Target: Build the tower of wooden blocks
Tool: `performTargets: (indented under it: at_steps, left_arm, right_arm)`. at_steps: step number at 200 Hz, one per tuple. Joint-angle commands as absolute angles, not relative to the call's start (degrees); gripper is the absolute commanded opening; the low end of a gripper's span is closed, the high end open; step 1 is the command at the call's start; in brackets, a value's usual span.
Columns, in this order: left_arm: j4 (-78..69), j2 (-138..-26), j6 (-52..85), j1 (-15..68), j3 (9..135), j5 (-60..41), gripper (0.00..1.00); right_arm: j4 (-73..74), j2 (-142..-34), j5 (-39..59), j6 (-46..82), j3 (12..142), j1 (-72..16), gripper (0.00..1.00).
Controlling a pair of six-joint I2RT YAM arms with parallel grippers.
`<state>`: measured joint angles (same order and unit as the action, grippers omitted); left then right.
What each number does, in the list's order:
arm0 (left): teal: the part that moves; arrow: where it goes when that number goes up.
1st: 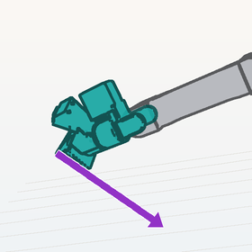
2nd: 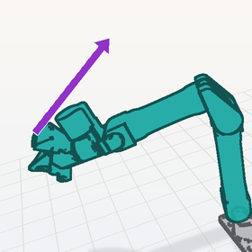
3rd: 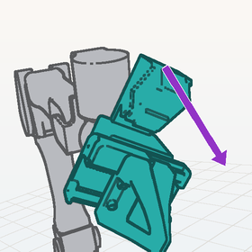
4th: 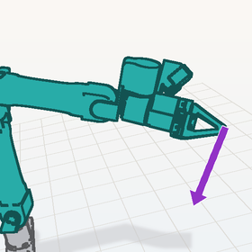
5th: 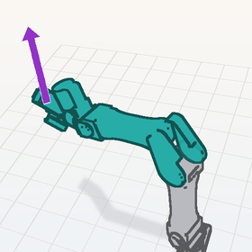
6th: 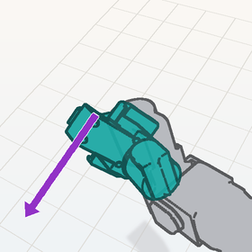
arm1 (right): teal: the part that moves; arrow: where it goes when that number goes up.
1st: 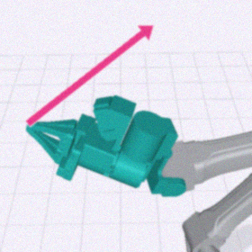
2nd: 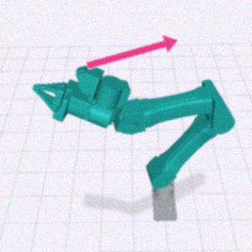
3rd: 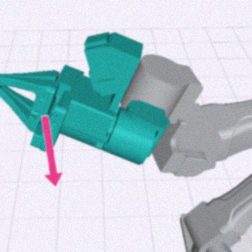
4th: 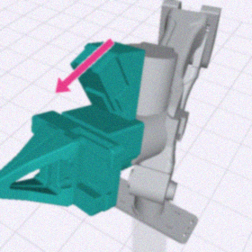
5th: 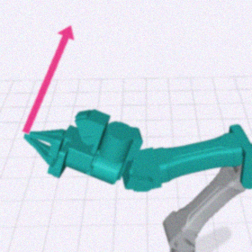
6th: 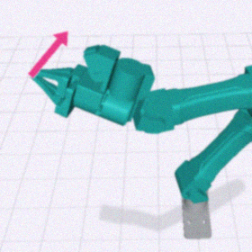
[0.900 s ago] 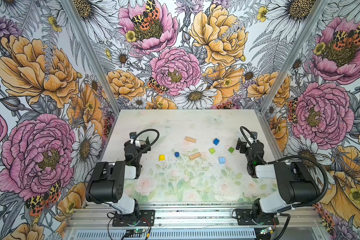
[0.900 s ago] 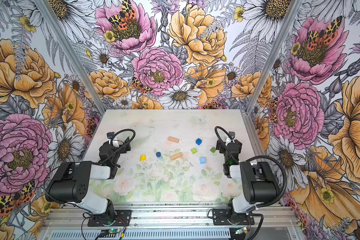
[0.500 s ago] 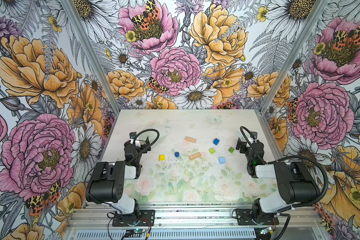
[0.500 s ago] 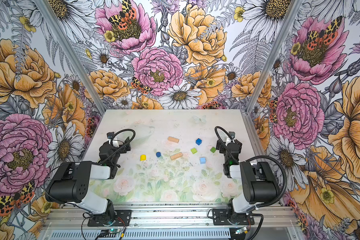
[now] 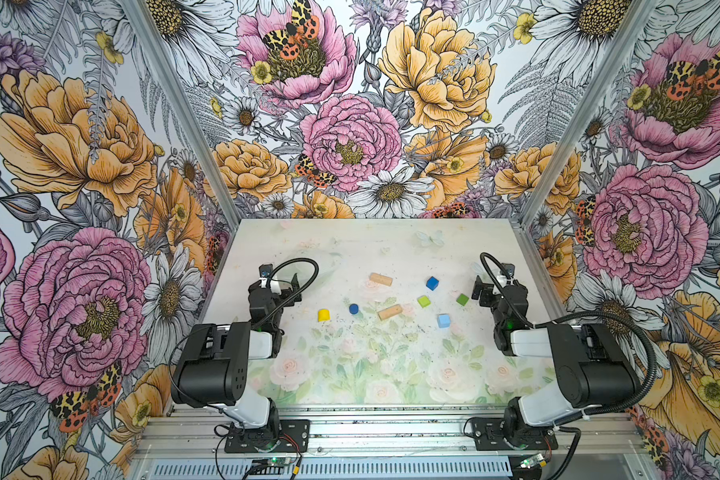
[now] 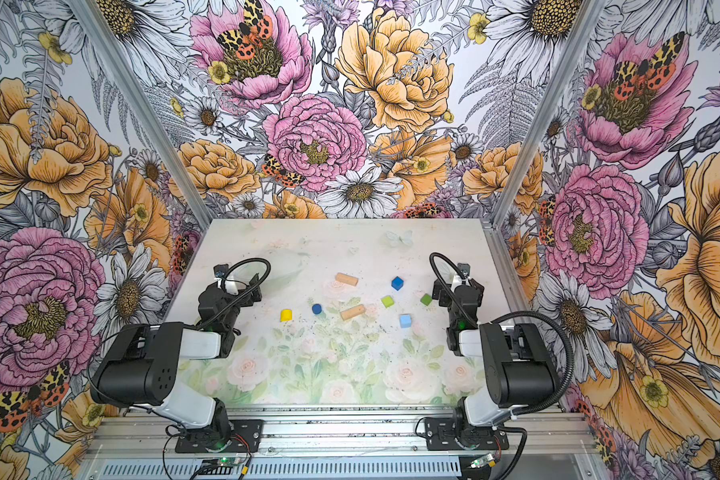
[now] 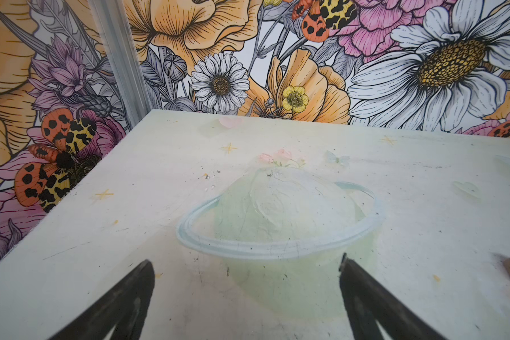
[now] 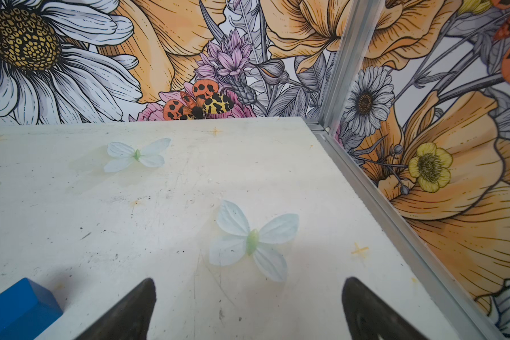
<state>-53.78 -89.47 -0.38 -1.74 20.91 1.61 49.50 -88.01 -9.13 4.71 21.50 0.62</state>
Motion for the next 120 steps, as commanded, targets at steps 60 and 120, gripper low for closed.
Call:
performTargets:
  at_steps: [60,120]
  left_arm:
    - [-53.96,-88.95,-0.35,-1.44,21.63,1.33,0.98]
    - [-35.32,-79.93,-1.05,1.78,27.52,9.72,0.93]
  right_arm:
    - [49.69,-87.98,-8.43,5.20,22.32,0.62,0.97]
    - [38.03,-82.71,-10.51,5.36,26.31,0.19,0.90]
